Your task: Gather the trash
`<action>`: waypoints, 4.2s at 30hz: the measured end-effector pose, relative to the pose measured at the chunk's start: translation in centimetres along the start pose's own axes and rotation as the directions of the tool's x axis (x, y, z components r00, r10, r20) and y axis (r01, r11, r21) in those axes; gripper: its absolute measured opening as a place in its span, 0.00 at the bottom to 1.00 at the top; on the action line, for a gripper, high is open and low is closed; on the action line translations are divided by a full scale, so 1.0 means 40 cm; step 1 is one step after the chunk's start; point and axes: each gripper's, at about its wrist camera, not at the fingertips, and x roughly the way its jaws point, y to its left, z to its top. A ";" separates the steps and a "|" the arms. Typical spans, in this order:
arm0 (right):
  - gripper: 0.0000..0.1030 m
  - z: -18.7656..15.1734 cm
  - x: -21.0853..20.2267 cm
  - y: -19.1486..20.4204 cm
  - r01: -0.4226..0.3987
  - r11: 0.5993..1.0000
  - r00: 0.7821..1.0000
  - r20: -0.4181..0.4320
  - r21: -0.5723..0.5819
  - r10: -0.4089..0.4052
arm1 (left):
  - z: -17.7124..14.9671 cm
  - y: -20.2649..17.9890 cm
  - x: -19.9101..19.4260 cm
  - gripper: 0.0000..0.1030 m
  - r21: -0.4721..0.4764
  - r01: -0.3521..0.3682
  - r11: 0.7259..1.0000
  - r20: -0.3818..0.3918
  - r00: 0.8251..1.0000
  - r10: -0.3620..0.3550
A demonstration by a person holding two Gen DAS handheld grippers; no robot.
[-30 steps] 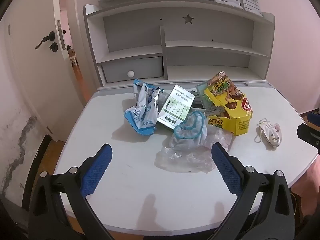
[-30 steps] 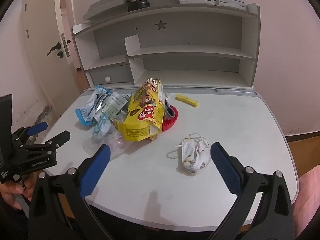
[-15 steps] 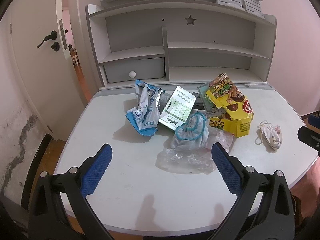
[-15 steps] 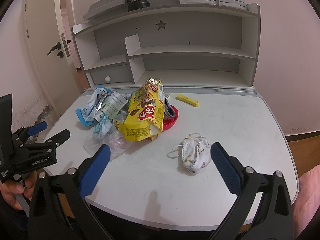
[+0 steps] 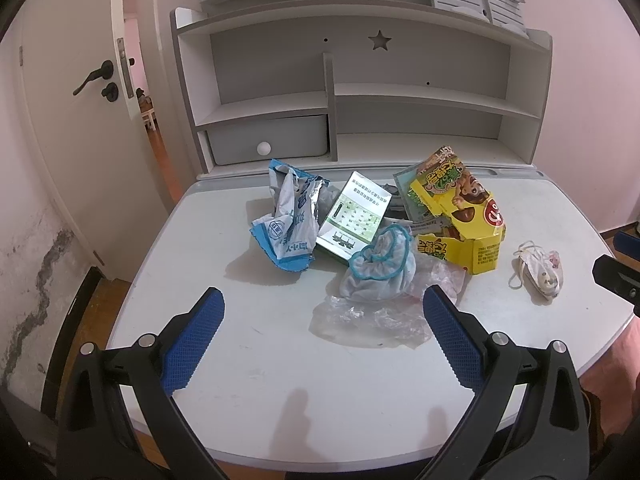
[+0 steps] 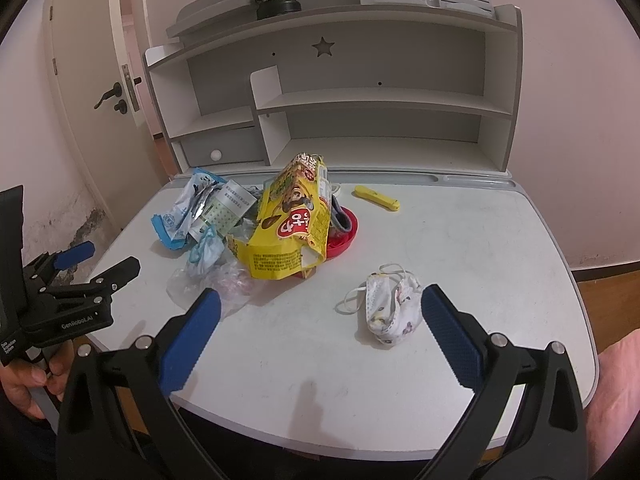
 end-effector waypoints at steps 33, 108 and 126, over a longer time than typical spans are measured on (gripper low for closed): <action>0.94 -0.005 0.002 0.008 -0.007 1.000 1.000 -0.010 -0.008 0.007 | -0.003 -0.003 -0.001 0.94 -0.003 -0.002 1.000 0.000 1.000 0.002; 0.36 -0.609 -0.514 -0.801 0.574 0.532 0.782 -0.224 0.623 -0.581 | -0.149 -1.050 -0.167 0.16 0.384 0.848 0.367 -0.294 0.489 -0.821; 0.37 -1.206 -0.208 -0.962 0.567 0.253 0.824 -0.541 0.784 -0.169 | -0.787 -1.560 0.236 0.17 0.205 0.927 0.313 -0.821 0.337 -0.461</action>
